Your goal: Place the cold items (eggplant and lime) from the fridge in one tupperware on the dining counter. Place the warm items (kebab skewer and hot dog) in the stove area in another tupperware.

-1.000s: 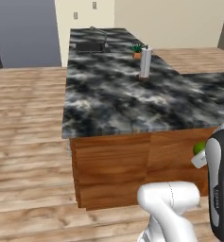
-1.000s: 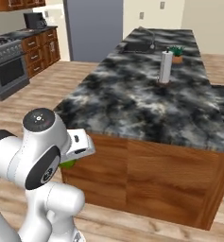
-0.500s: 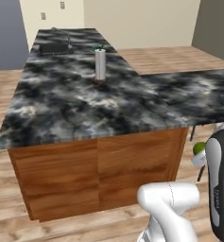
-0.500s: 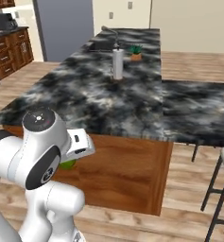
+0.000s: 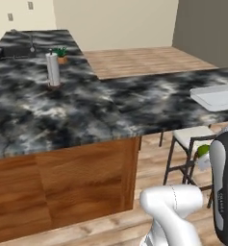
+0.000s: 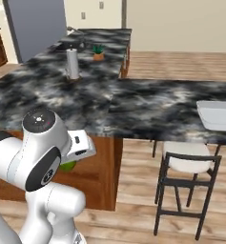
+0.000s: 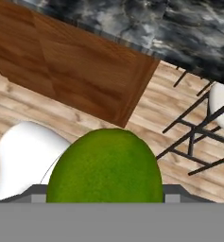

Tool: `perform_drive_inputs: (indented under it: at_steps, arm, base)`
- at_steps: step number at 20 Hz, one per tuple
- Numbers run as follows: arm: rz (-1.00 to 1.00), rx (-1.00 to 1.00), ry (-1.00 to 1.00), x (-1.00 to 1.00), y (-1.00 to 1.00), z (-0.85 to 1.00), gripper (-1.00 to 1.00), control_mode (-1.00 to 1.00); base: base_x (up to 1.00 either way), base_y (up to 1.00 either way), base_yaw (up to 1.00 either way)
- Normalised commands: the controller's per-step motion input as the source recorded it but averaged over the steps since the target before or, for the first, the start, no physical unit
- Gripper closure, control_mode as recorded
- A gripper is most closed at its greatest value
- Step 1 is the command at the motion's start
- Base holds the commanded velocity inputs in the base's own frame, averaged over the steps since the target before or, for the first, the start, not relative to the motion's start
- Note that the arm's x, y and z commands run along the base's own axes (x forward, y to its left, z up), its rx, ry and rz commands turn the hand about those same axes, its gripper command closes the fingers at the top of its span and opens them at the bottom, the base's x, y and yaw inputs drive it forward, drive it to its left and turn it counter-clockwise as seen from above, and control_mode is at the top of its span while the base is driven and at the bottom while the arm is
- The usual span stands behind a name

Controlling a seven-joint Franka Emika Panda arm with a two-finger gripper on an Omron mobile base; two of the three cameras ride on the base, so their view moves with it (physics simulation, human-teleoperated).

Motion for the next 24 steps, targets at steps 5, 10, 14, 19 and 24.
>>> perform_drive_inputs:
  at_steps: [5, 10, 14, 19, 24]
  arm:
    - [0.0, 0.0, 0.0, 0.0, 0.0, 0.0, 1.0, 1.0]
    - [0.0, 0.0, 0.0, 0.0, 0.0, 0.0, 1.0, 1.0]
    - [0.0, 0.0, 0.0, 0.0, 0.0, 0.0, 1.0, 1.0]
    - [0.0, 0.0, 0.0, 0.0, 0.0, 0.0, 1.0, 1.0]
    - [0.0, 0.0, 0.0, 0.0, 0.0, 0.0, 1.0, 1.0]
  base:
    - [0.48, -0.99, -0.13]
    - [0.51, -1.0, -0.11]
    - [0.43, -0.99, -0.08]
    - [0.21, -1.0, -0.06]
    - [0.07, -1.0, -0.04]
